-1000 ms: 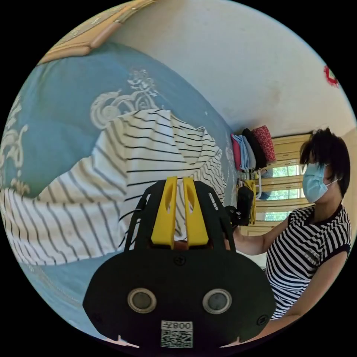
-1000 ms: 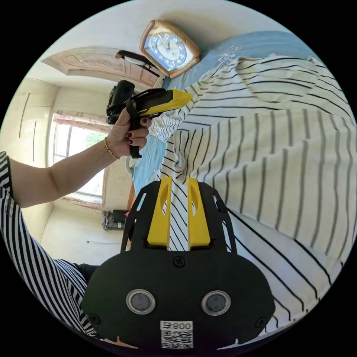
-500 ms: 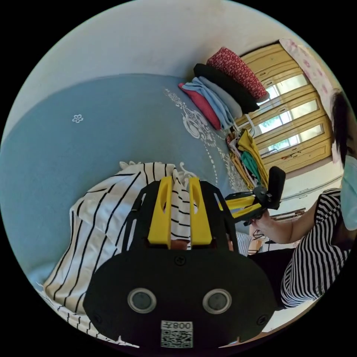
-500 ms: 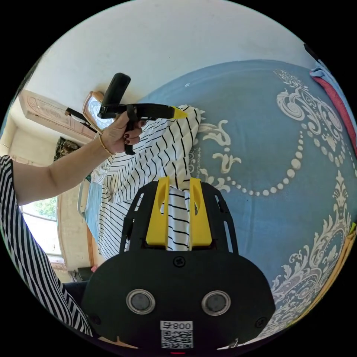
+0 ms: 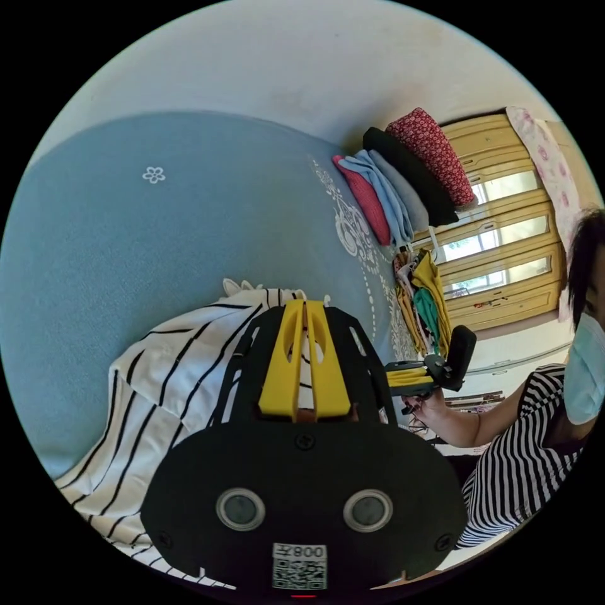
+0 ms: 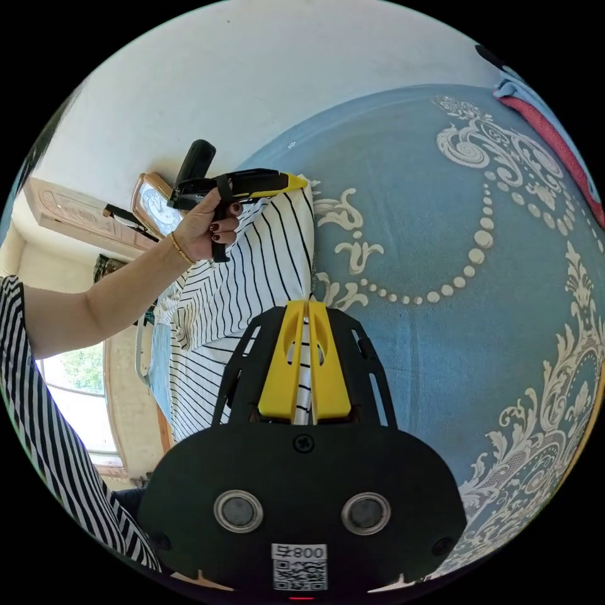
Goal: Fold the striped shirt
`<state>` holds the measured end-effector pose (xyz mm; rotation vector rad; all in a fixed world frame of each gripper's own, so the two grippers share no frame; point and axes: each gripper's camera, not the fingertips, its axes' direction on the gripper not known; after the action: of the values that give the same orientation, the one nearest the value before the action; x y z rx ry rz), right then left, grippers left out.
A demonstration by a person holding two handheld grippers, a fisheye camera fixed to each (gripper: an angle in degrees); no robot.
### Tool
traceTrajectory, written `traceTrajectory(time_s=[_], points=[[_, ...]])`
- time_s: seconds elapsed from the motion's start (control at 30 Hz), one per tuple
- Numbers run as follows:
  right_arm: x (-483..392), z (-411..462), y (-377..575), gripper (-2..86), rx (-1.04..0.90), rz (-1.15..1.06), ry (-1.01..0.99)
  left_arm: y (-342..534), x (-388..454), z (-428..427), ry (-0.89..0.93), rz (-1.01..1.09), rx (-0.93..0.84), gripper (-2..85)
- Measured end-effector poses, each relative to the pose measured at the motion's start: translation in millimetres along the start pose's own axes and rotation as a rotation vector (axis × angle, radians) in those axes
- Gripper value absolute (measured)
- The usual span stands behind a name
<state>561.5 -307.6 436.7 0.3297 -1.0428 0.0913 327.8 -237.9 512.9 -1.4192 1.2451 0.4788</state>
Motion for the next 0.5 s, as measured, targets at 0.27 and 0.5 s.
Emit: traceTrajectory(time_s=[0.27,0.5], points=[[7.4,-34.8,-7.3,0.9,0.086,0.02,0.008,26.2,-11.4,-10.4,-0.038,0.007,0.095,4.6],[-15.6,-25.3,-25.9,0.2,0.018,-0.092,0.033,92.7,-20.7,-30.5,-0.028,-0.048,0.24,3.8]])
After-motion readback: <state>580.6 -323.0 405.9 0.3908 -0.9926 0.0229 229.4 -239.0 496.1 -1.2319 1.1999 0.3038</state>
